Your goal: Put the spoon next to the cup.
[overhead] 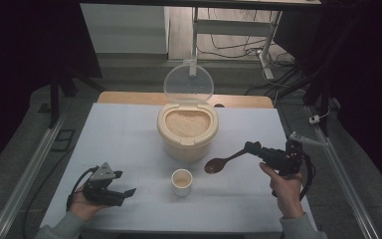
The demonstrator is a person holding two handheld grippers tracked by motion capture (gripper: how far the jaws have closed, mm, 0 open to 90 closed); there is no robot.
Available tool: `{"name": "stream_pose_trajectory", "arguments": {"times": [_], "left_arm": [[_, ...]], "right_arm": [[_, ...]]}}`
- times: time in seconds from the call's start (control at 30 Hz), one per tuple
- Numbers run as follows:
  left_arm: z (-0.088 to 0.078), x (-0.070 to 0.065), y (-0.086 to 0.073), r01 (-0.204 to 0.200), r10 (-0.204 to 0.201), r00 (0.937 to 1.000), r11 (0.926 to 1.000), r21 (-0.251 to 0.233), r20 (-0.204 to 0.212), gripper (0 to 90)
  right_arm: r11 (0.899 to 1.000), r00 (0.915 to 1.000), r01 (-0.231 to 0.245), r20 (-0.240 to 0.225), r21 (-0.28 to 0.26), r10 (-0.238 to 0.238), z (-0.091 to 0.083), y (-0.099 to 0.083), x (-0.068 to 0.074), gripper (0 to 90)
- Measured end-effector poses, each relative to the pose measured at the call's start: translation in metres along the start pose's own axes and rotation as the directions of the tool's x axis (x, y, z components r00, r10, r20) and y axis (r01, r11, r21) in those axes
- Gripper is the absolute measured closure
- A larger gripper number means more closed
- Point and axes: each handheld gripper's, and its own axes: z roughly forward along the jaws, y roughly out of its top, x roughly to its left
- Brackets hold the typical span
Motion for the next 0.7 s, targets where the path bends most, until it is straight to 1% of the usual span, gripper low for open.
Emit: {"name": "stream_pose_trajectory", "arguments": {"times": [0.13,0.3,0.5,0.67,0.7], "left_arm": [[0.001,0.000,0.000,-0.002,0.002,1.0000,1.0000,0.001,0.000,17.6],[0.000,0.000,0.000,-0.001,0.001,1.0000,1.0000,0.001,0.001,17.6],[0.000,0.000,0.000,-0.003,0.003,1.0000,1.0000,-0.001,0.003,17.7],[0.001,-0.001,0.000,-0.006,0.006,1.0000,1.0000,0.001,0.003,17.6],[0.001,-0.001,0.000,-0.006,0.006,1.0000,1.0000,0.001,0.003,17.6]], "right_arm": [[0.997,0.9999,0.010,-0.006,0.072,-0.010,0.008,-0.005,-0.001,83.3],[0.988,0.9994,0.033,-0.018,0.152,-0.030,0.019,-0.009,0.000,83.3],[0.969,0.9973,0.068,-0.044,0.239,-0.059,0.031,-0.009,0.007,83.3],[0.946,0.9941,0.101,-0.069,0.308,-0.083,0.041,-0.011,0.013,83.2],[0.941,0.9938,0.102,-0.075,0.322,-0.081,0.044,-0.012,0.014,83.3]]}}
